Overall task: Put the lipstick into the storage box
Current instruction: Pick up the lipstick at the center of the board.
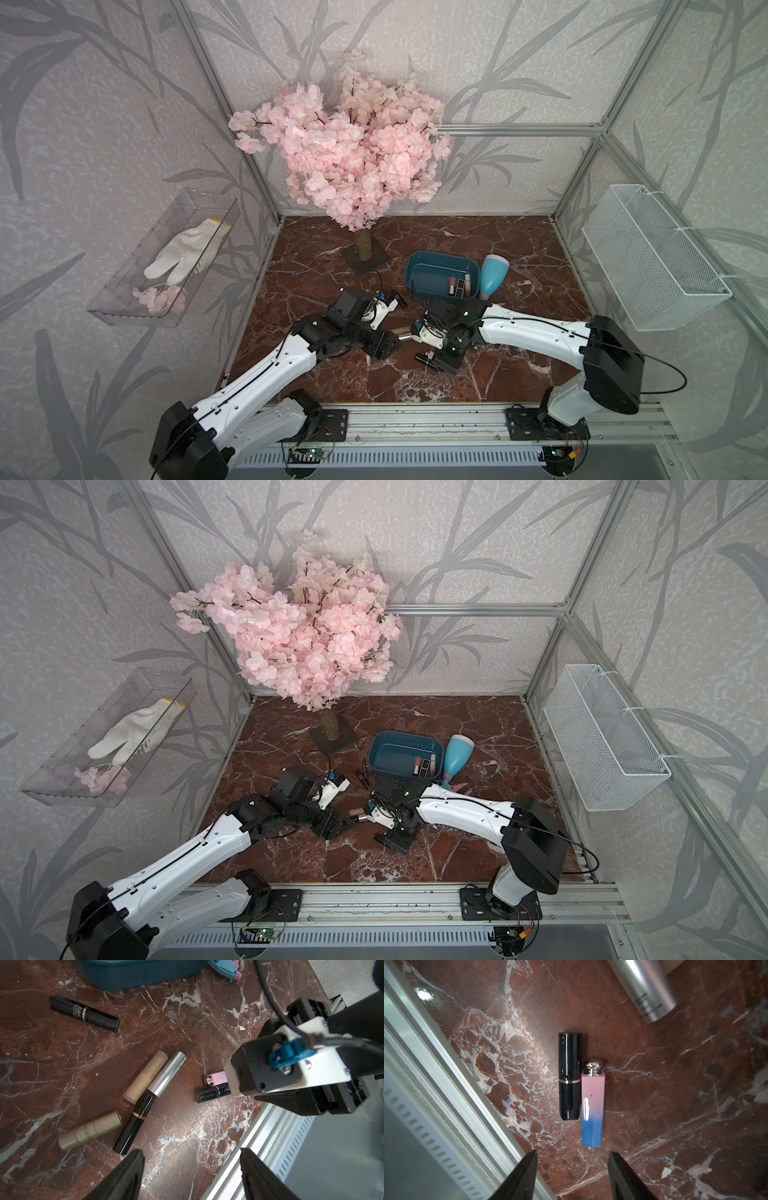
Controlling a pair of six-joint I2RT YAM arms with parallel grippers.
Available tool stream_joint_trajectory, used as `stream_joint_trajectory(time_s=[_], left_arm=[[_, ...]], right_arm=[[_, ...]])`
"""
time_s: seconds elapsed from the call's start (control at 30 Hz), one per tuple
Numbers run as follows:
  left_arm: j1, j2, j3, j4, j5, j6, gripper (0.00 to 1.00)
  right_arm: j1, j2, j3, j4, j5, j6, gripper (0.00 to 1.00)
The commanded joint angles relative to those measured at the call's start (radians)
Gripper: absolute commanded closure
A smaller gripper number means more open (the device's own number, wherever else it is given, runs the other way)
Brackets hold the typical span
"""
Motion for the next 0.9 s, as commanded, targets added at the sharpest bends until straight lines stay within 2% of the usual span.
stream_joint_trajectory(time_s=[0.0, 0.23, 0.87], left_arm=[[-0.004, -0.003, 0.011, 0.016, -0.001, 0.023, 0.24], [-0.004, 0.019, 0.02, 0.032, -0.017, 0.024, 0.24], [-0.004, 0.091, 0.084, 0.041, -0.052, 0.035, 0.23]], right_arm=[[0.008, 0.006, -0.016, -0.035, 0.042, -0.123, 0.41], [0.011, -0.023, -0.113, 0.054, 0.057, -0.252, 0.41], [0.005, 0.193, -0.03, 0.124, 0.05, -0.247, 0.42]])
